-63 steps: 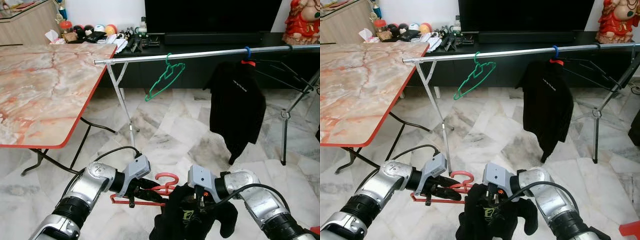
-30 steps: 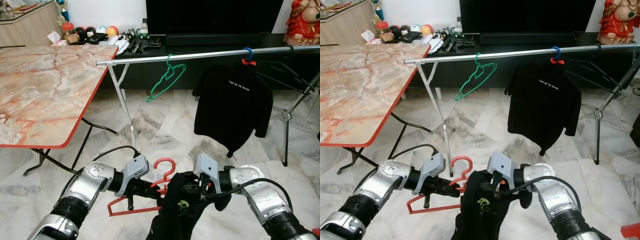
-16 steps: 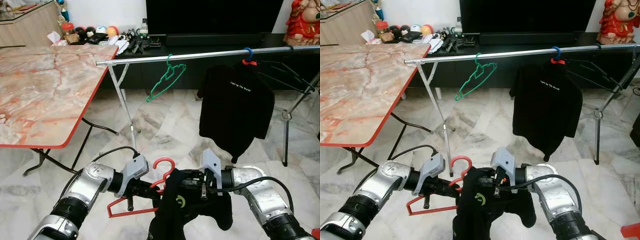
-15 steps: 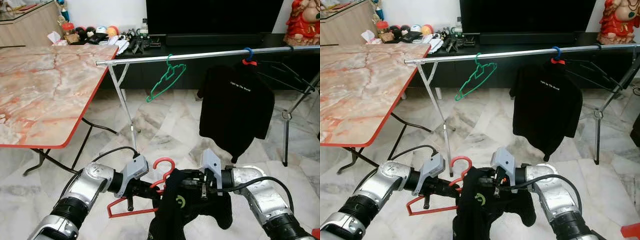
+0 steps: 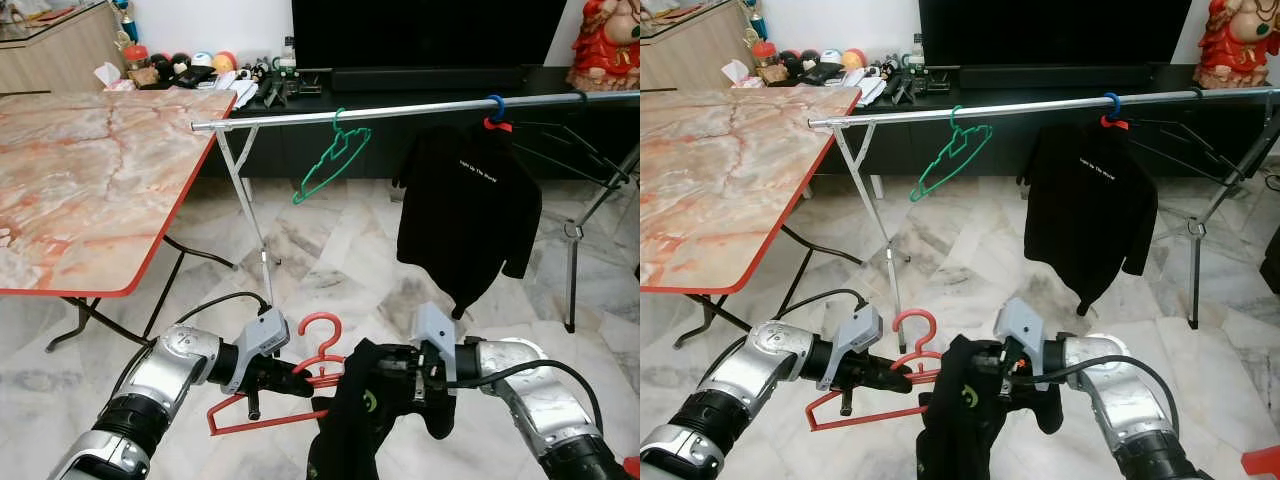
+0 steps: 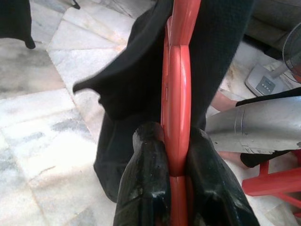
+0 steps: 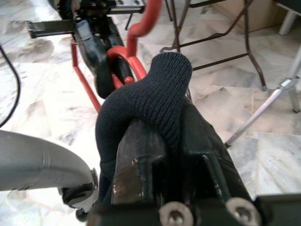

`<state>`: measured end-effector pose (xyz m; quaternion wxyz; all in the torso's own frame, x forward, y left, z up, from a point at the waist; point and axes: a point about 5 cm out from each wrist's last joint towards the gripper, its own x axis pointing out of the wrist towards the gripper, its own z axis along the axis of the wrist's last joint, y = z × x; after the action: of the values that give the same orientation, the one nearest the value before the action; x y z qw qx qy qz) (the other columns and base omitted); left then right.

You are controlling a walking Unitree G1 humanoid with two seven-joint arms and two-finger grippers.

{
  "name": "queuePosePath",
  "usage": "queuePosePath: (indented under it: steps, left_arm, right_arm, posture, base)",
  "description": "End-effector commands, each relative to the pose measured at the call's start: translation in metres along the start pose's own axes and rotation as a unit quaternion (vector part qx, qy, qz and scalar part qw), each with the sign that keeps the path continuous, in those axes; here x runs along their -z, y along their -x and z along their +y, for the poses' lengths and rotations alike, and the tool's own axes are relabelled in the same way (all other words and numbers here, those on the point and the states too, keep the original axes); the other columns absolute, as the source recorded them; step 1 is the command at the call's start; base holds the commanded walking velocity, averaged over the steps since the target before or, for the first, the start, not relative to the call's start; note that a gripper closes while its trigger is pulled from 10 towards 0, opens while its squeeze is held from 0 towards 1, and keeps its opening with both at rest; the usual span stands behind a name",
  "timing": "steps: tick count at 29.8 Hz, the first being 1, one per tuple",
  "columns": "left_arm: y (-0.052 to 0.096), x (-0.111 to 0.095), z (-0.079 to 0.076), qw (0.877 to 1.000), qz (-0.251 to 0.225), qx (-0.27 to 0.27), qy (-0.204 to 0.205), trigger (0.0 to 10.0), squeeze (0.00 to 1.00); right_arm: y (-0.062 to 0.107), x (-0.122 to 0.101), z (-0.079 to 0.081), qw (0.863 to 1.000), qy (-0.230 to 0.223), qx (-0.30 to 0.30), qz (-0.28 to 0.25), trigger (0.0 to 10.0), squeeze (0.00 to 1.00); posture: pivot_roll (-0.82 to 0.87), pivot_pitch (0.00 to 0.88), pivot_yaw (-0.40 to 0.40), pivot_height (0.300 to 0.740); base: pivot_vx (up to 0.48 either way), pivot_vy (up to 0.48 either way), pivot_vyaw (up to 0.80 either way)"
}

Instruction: Hang hanger

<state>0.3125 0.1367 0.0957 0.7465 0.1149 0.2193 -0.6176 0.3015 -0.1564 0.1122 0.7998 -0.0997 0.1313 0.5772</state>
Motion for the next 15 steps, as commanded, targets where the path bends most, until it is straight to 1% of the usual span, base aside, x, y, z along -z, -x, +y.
queuePosePath:
  steps: [1,2,5,7,9,10,11,12,13,15]
  left_arm:
    - [0.007,0.003,0.0,1.0,-0.009,-0.006,0.009,0.0,0.0]
    - [0.008,0.003,0.001,1.0,-0.01,-0.009,0.011,0.0,0.0]
    - [0.021,0.007,0.004,1.0,-0.004,-0.02,0.017,0.0,0.0]
    - [0.027,0.01,0.004,1.0,0.004,-0.022,0.018,0.0,0.0]
    - [0.039,0.016,0.004,0.999,0.023,-0.025,0.019,0.0,0.0]
    - [0.05,0.022,0.004,0.998,0.041,-0.03,0.023,0.0,0.0]
    - [0.05,0.022,0.004,0.998,0.041,-0.03,0.023,0.0,0.0]
    - [0.055,0.025,0.004,0.998,0.047,-0.036,0.026,0.0,0.0]
    - [0.065,0.031,0.006,0.996,0.057,-0.051,0.034,0.0,0.0]
    - [0.073,0.036,0.006,0.995,0.071,-0.066,0.037,0.0,0.0]
  right_arm:
    - [0.003,-0.009,-0.002,1.0,0.007,0.013,-0.027,0.0,0.0]
    - [0.003,-0.01,-0.003,0.999,0.005,0.018,-0.03,0.0,0.0]
    - [0.008,-0.009,-0.005,0.999,0.003,0.033,-0.032,0.0,0.0]
    - [0.011,-0.007,-0.005,0.999,0.005,0.036,-0.026,0.0,0.0]
    - [0.016,-0.004,-0.005,0.999,0.004,0.041,-0.017,0.0,0.0]
    - [0.021,-0.001,-0.006,0.999,0.003,0.045,-0.01,0.0,0.0]
    - [0.021,-0.001,-0.006,0.999,0.003,0.045,-0.01,0.0,0.0]
    - [0.022,0.0,-0.006,0.999,0.002,0.047,-0.007,0.0,0.0]
    - [0.024,0.003,-0.006,0.999,0.0,0.052,-0.002,0.0,0.0]
    - [0.026,0.005,-0.005,0.998,-0.001,0.055,0.003,0.0,0.0]
  posture:
    - [-0.02,0.072,0.07,0.74]
    - [-0.02,0.072,0.07,0.74]
    - [-0.02,0.072,0.07,0.74]
    - [-0.02,0.074,0.07,0.74]
    - [-0.02,0.076,0.069,0.74]
    - [-0.02,0.077,0.069,0.74]
    - [-0.02,0.077,0.069,0.74]
    - [-0.02,0.077,0.069,0.74]
    - [-0.02,0.079,0.068,0.74]
    - [-0.02,0.079,0.067,0.74]
  base:
    - [0.0,0.0,0.0]
    - [0.0,0.0,0.0]
    - [0.0,0.0,0.0]
    - [0.0,0.0,0.0]
    - [0.0,0.0,0.0]
    - [0.0,0.0,0.0]
    - [0.0,0.0,0.0]
    - [0.0,0.0,0.0]
    - [0.0,0.0,0.0]
    - [0.0,0.0,0.0]
